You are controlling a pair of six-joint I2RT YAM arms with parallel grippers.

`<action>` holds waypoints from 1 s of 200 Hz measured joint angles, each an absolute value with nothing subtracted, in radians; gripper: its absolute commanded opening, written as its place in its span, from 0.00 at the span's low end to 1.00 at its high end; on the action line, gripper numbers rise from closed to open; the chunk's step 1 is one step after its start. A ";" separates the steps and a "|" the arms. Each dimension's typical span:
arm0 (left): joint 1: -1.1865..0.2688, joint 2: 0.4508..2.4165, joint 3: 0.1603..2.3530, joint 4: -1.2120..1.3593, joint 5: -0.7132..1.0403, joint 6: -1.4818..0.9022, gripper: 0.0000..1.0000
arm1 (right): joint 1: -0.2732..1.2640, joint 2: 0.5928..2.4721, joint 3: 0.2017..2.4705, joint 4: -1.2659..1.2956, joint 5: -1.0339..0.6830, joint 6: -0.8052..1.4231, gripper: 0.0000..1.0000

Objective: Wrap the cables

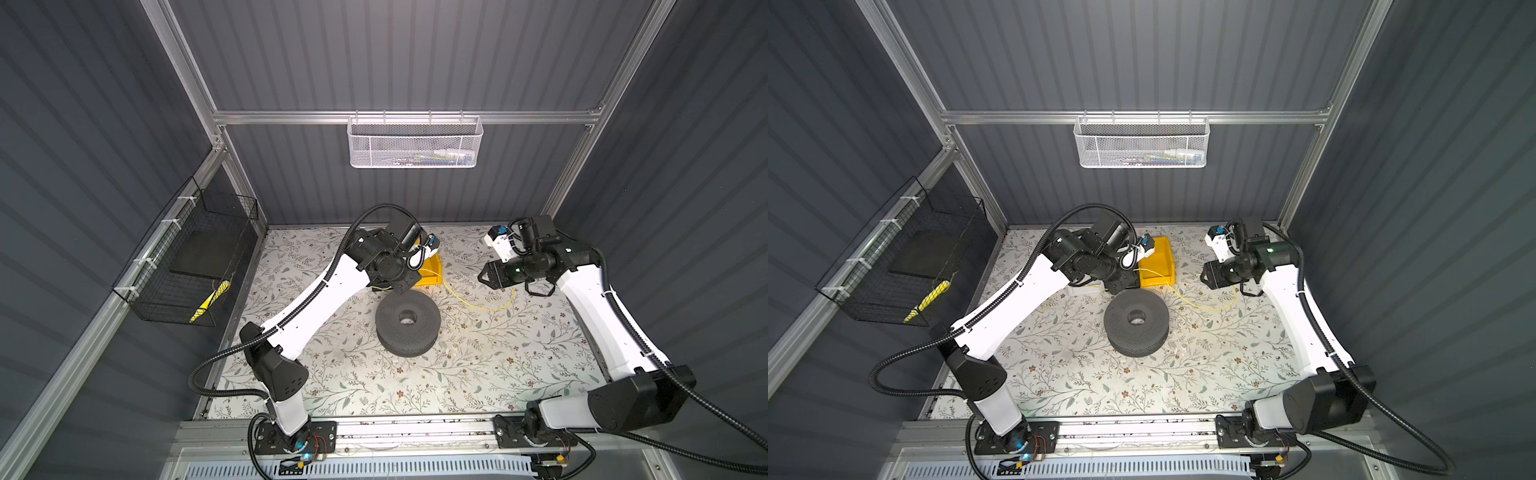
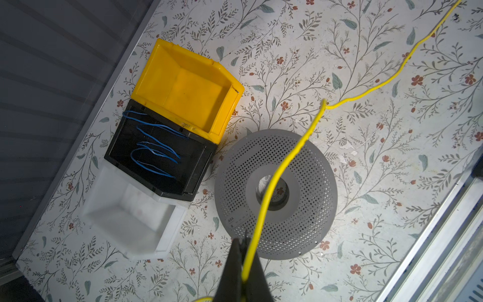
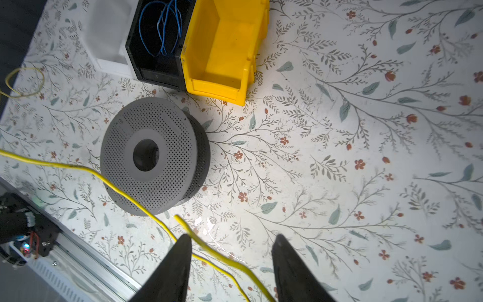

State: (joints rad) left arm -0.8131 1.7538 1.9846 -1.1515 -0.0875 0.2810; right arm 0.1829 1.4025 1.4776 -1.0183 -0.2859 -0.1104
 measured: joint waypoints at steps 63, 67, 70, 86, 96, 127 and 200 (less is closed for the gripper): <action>-0.813 1.741 1.963 -1.144 -0.096 0.281 0.00 | 0.184 1.394 1.470 -0.999 -0.199 -0.096 0.09; -0.813 1.739 1.957 -1.142 -0.096 0.281 0.00 | 0.184 1.390 1.464 -0.993 -0.191 -0.099 0.07; -0.813 1.737 1.953 -1.140 -0.097 0.281 0.00 | 0.184 1.388 1.461 -0.990 -0.187 -0.093 0.06; -0.813 1.728 1.932 -1.136 -0.098 0.281 0.00 | 0.184 1.365 1.442 -0.973 -0.162 -0.089 0.00; -0.813 1.723 1.921 -1.133 -0.101 0.280 0.00 | 0.184 1.348 1.433 -0.960 -0.141 -0.076 0.00; -0.813 1.703 1.860 -1.105 -0.114 0.273 0.00 | 0.170 1.273 1.435 -0.904 -0.075 -0.035 0.00; -0.822 1.687 1.637 -0.987 -0.111 0.217 0.00 | -0.127 1.180 1.601 -0.757 -0.145 0.181 0.00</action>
State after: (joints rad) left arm -0.8223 1.6867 1.6367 -0.9874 -0.1108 0.2169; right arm -0.1272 1.1797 1.6009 -0.7567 -0.1452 0.1814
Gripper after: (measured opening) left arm 0.063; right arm 0.048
